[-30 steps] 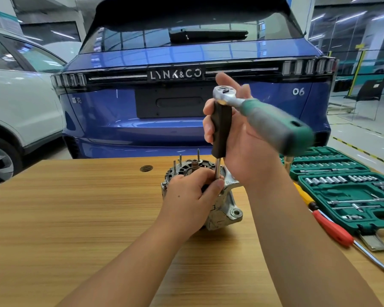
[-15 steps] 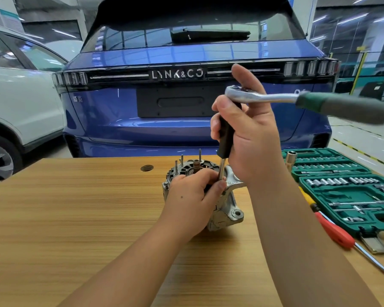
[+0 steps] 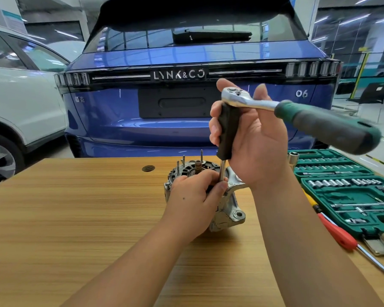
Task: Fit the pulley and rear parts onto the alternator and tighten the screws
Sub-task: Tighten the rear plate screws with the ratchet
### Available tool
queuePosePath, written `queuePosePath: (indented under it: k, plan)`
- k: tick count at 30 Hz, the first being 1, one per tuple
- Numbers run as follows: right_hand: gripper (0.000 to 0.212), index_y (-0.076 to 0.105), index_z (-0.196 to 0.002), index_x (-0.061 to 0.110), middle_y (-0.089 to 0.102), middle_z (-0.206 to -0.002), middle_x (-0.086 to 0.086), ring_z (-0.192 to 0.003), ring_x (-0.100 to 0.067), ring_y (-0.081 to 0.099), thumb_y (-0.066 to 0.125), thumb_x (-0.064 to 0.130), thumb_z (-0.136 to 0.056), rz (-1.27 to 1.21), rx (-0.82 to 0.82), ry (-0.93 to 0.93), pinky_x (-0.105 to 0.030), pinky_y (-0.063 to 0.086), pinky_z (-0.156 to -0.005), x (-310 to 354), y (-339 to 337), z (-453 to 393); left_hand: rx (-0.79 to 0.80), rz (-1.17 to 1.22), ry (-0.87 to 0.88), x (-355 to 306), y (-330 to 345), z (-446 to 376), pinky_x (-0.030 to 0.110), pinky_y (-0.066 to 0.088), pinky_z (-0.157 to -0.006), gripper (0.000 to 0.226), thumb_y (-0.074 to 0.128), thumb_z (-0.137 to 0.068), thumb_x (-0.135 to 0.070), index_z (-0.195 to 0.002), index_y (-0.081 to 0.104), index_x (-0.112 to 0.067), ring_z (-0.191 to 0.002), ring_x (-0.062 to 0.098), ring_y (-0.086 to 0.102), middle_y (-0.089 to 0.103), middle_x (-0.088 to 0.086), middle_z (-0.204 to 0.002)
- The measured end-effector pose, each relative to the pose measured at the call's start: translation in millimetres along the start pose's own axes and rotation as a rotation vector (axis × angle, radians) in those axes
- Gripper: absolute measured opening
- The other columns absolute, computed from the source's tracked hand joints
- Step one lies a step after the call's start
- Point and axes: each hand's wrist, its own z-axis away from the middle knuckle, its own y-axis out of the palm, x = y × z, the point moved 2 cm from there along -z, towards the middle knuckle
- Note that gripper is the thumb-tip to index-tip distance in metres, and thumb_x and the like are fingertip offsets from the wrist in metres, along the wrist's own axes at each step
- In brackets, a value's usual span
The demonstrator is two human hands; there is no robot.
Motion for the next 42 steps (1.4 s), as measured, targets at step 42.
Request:
queuePosePath:
  k: [42]
  plan:
    - [0.039, 0.058, -0.122, 0.025, 0.067, -0.088, -0.001, -0.062, -0.014, 0.054, 0.061, -0.001, -0.092, 0.330, -0.141, -0.313, -0.028, 0.046, -0.059, -3, 2, 2, -0.010, -0.078, 0.020, -3, -1, 1, 0.041, 0.036, -0.101, 0.019, 0.048, -0.103, -0.035, -0.104, 0.066, -0.029, -0.088, -0.001, 0.053, 0.067, -0.014, -0.085]
